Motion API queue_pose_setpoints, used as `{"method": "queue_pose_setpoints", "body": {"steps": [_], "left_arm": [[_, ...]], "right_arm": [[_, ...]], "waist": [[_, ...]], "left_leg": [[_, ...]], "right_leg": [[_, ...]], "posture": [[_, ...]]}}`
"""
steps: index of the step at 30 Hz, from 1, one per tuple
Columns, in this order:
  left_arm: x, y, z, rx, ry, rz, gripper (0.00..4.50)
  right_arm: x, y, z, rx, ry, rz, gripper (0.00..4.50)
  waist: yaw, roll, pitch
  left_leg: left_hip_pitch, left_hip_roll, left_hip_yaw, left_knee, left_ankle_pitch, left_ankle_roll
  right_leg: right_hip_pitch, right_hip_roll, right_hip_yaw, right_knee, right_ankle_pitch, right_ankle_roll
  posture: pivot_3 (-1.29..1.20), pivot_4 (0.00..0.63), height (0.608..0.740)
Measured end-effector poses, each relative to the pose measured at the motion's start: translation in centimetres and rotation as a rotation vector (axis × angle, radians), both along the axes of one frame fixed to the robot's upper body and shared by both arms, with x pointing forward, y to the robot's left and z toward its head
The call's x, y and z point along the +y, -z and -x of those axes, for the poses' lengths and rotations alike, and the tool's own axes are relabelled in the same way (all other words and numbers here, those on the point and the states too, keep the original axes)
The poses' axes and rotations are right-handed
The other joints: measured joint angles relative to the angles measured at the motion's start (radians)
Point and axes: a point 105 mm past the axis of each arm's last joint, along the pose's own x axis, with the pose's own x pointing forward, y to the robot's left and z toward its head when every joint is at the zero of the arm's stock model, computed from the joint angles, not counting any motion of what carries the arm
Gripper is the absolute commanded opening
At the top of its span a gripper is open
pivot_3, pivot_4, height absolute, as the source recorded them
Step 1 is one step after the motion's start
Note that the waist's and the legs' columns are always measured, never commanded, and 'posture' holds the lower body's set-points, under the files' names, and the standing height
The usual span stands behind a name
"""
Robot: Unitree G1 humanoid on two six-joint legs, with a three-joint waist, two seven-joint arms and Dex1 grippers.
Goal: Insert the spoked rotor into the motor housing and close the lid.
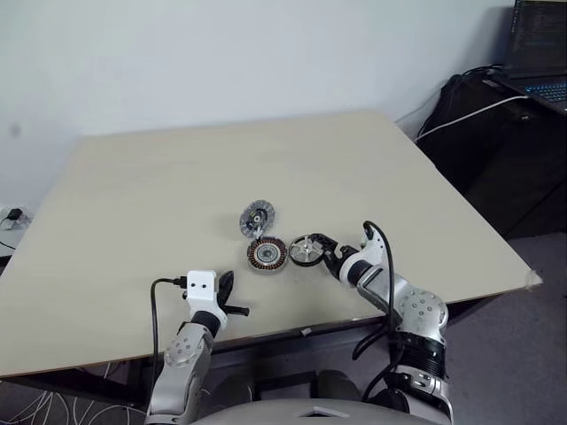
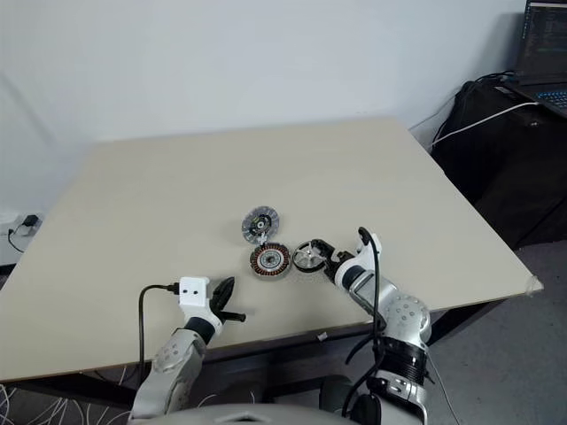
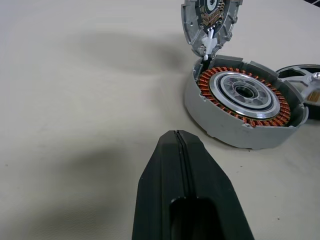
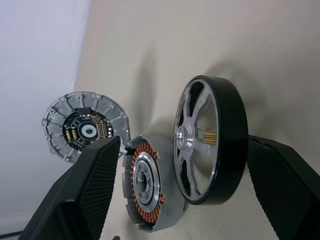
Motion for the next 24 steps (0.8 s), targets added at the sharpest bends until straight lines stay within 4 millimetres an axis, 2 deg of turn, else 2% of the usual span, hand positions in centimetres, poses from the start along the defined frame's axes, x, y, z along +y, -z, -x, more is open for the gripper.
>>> {"method": "queue_pose_setpoints", "body": {"steps": [3, 6, 16, 24], "left_arm": [[0.01, 0.00, 0.00, 0.000, 0.000, 0.000, 0.00], [-0.01, 0.01, 0.01, 0.000, 0.001, -0.001, 0.00], [0.01, -0.03, -0.04, -0.001, 0.002, -0.002, 0.00], [-0.04, -0.12, -0.13, -0.005, 0.002, -0.001, 0.00]], "right_arm": [[0.05, 0.02, -0.06, -0.001, 0.002, 0.001, 4.15], [0.16, 0.18, -0.04, 0.005, -0.001, 0.000, 3.55], [0.22, 0.21, -0.17, 0.001, 0.008, -0.004, 0.40], [-0.45, 0.17, -0.33, -0.005, 0.057, -0.010, 0.39]], "waist": [[0.000, 0.000, 0.000], [0.000, 0.000, 0.000], [0.000, 0.000, 0.000], [0.002, 0.001, 0.000]], "left_leg": [[0.000, 0.000, 0.000, 0.000, 0.000, 0.000], [0.000, 0.000, 0.000, 0.000, 0.000, 0.000], [0.000, 0.000, 0.000, 0.000, 0.000, 0.000], [0.000, 0.000, 0.000, 0.000, 0.000, 0.000]], "right_leg": [[0.000, 0.000, 0.000, 0.000, 0.000, 0.000], [0.000, 0.000, 0.000, 0.000, 0.000, 0.000], [0.000, 0.000, 0.000, 0.000, 0.000, 0.000], [0.001, 0.000, 0.000, 0.000, -0.003, 0.005]], "posture": [[0.00, 0.000, 0.740], [0.00, 0.000, 0.740], [0.00, 0.000, 0.740], [0.00, 0.000, 0.740]]}}
